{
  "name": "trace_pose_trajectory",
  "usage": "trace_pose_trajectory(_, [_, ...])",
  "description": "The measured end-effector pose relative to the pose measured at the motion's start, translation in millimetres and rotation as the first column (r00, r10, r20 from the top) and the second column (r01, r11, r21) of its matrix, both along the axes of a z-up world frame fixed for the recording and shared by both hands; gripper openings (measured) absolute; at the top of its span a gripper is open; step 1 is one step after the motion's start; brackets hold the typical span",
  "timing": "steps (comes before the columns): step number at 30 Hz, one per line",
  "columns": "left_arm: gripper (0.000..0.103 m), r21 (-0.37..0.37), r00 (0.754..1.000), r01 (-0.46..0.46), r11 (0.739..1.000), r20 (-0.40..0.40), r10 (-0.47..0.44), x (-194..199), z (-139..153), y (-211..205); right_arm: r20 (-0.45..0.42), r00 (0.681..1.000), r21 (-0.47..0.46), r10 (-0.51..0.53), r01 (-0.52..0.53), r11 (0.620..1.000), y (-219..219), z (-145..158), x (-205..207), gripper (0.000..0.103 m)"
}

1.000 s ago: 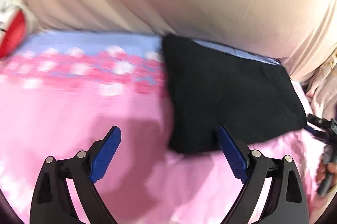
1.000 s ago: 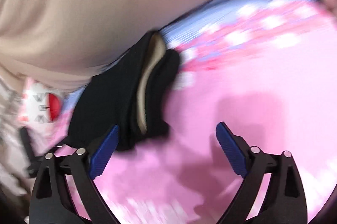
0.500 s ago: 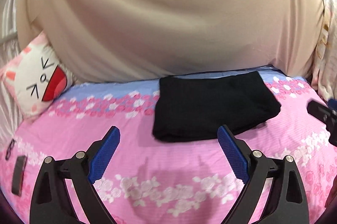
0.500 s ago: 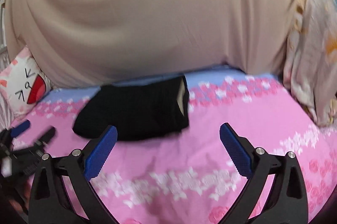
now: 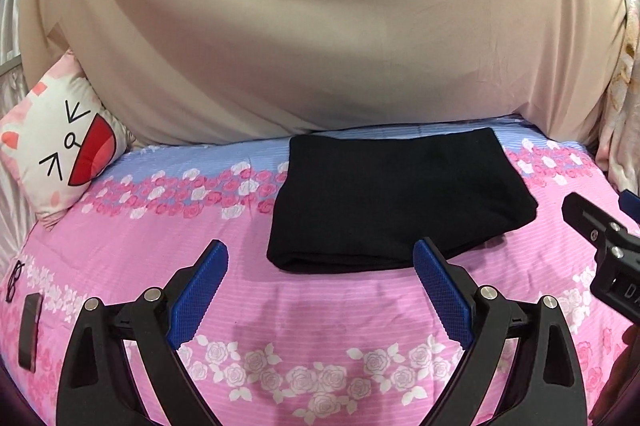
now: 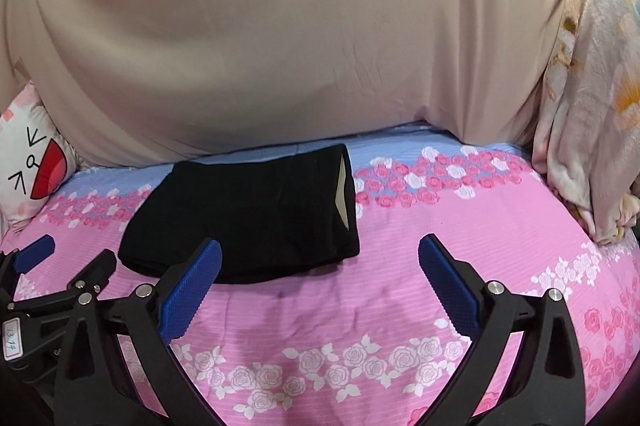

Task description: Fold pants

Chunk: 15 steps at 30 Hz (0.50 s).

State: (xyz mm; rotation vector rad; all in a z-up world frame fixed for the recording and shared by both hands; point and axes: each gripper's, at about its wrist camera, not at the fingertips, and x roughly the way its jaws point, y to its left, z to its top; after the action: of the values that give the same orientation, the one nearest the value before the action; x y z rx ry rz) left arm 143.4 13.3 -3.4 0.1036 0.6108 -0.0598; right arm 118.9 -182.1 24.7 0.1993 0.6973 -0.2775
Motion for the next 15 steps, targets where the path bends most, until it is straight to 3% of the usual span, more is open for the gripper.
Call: trace_pose_trajectory(15, [0.092, 0.009, 0.999, -0.018, 1.0, -0.051, 0.019, 14.1, -17.4, 8.4, -0.051, 0.999, -0.003, 0.012, -0.012, 1.0, 15.8, -19.5, 14.5, 0.097])
